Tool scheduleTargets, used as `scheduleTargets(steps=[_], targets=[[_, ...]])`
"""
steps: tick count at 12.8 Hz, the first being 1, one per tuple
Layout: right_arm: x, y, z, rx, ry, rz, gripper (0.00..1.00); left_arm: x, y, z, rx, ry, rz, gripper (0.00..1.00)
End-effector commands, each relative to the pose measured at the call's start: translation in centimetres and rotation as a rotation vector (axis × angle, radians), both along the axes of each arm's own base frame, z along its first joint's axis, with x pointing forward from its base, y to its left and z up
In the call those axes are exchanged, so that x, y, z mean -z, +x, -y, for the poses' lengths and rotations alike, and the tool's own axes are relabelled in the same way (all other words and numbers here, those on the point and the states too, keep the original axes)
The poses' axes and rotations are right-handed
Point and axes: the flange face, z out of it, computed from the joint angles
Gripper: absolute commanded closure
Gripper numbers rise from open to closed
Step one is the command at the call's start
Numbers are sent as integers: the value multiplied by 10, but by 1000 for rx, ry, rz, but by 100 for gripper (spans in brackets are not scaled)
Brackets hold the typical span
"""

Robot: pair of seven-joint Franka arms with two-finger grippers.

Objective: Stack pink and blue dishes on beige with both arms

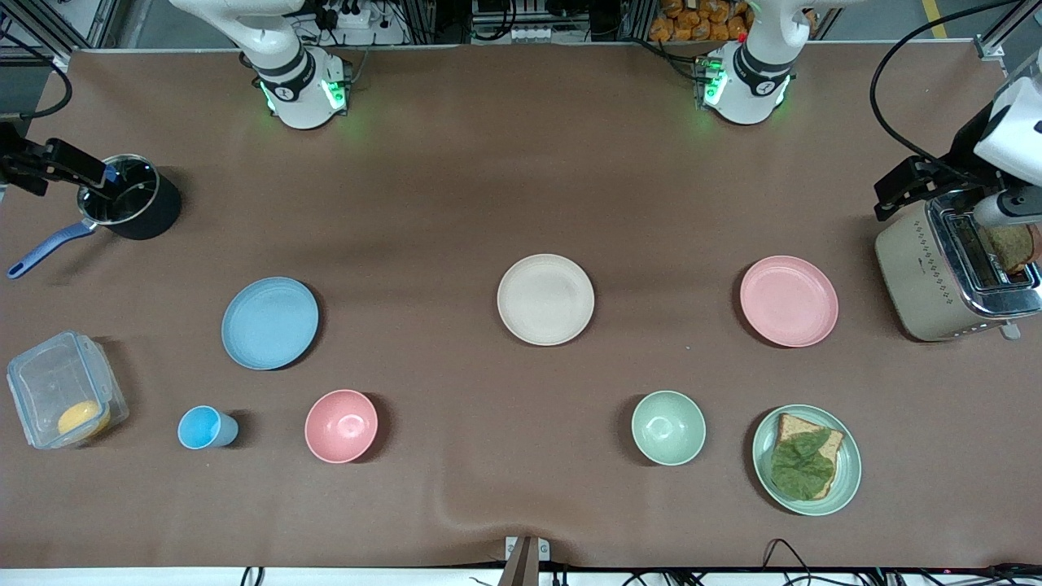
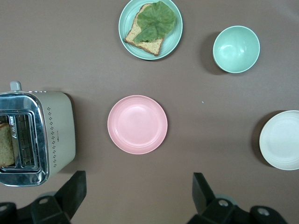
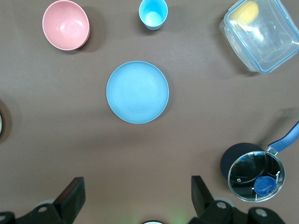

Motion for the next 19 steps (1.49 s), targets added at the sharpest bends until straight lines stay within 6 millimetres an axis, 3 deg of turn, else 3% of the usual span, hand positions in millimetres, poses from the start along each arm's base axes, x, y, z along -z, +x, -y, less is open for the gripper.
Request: scheduleTargets(steps=[1, 3, 6, 7, 9, 11, 13, 15, 18, 19], targets=[[-5, -5, 2, 12, -9, -1, 0, -15, -10, -6, 18, -23, 8, 0], [-4, -4, 2, 12, -9, -3, 0, -11, -7, -18, 8, -17, 1, 0], [-4, -4, 2, 12, -9, -1, 0, 21, 8, -31, 86, -15, -54, 0], [-4, -4, 2, 12, -9, 0, 0, 45, 19, -54, 80, -14, -93, 0], [0, -3, 2, 11, -9, -7, 0, 91, 28, -66, 71, -15, -118, 0], [9, 1, 0, 8, -9, -15, 0, 146, 22, -68, 55, -15, -104, 0], [21, 2, 0, 8, -8, -26, 0, 201, 6, -83, 33, -10, -32, 0], [30, 3, 2, 12, -8, -26, 0, 244, -6, -84, 33, -12, -35, 0], [72, 8, 7, 23, -8, -32, 0, 305, -27, -89, 24, -14, -21, 0], [90, 9, 8, 25, -8, -31, 0, 327, -36, -104, 1, -9, 7, 0]])
